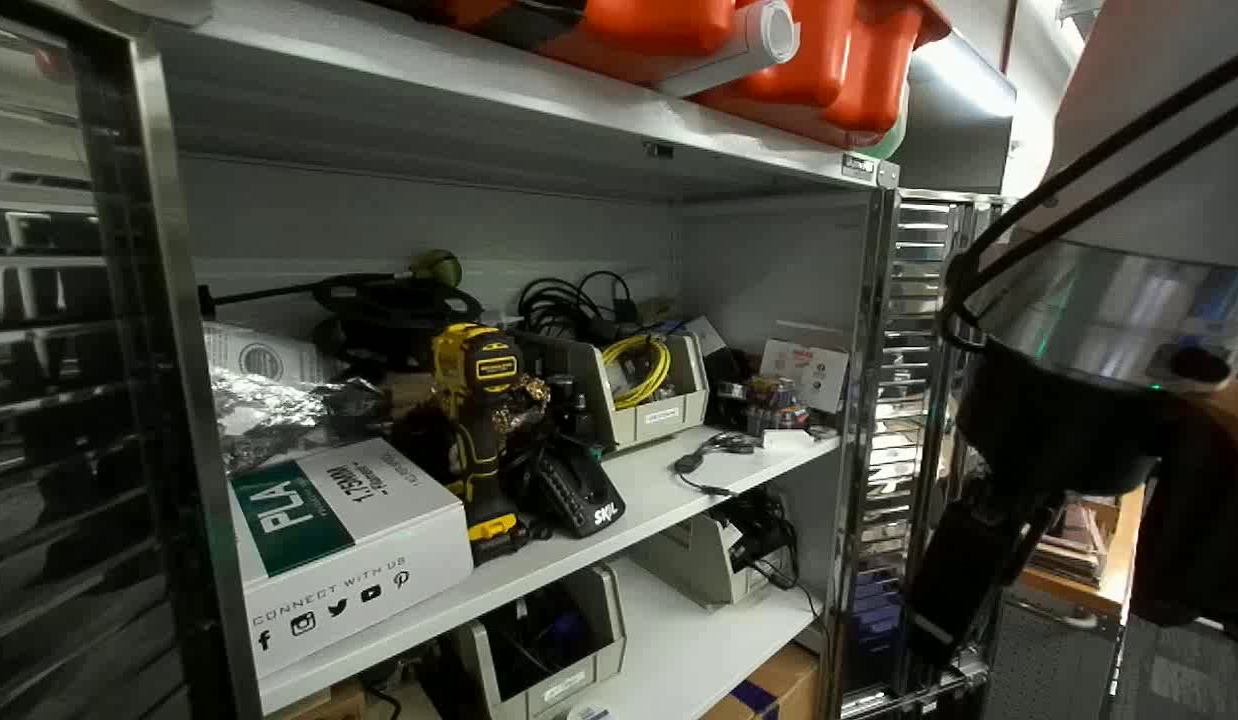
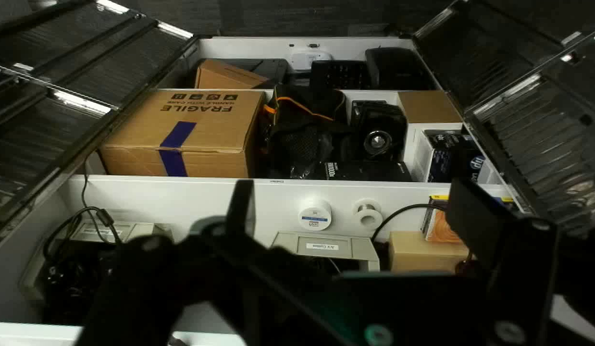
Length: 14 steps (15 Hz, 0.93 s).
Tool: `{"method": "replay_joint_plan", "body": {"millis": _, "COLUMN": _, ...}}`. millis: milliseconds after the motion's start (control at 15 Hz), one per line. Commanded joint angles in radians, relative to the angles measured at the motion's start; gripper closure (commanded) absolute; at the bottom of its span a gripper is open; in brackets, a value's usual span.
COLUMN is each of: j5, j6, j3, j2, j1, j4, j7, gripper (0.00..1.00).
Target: Put the multi USB charging cable in the storage drawer
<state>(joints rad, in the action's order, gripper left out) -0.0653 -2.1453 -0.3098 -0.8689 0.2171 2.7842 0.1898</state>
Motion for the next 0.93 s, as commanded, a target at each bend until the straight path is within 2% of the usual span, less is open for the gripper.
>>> {"method": "replay_joint_plan", "body": {"millis": 0, "j5": 0.008, "j6": 0.002, "j3": 0.008, "j2": 0.002, "j1": 0.008, "j4": -0.003, "j7": 0.006, "gripper": 0.0}}
{"method": "replay_joint_plan", "body": {"millis": 600, "j5": 0.008, "j6": 0.002, "j3": 0.008, "j2": 0.002, "j1": 0.008, "j4": -0.003, "j7": 0.006, "gripper": 0.0}}
{"method": "replay_joint_plan", "body": {"millis": 867, "j5": 0.04, "j6": -0.031, "j3": 0.026, "j2": 0.051, "j1": -0.037, "j4": -0.034, "j7": 0.0, "gripper": 0.0}}
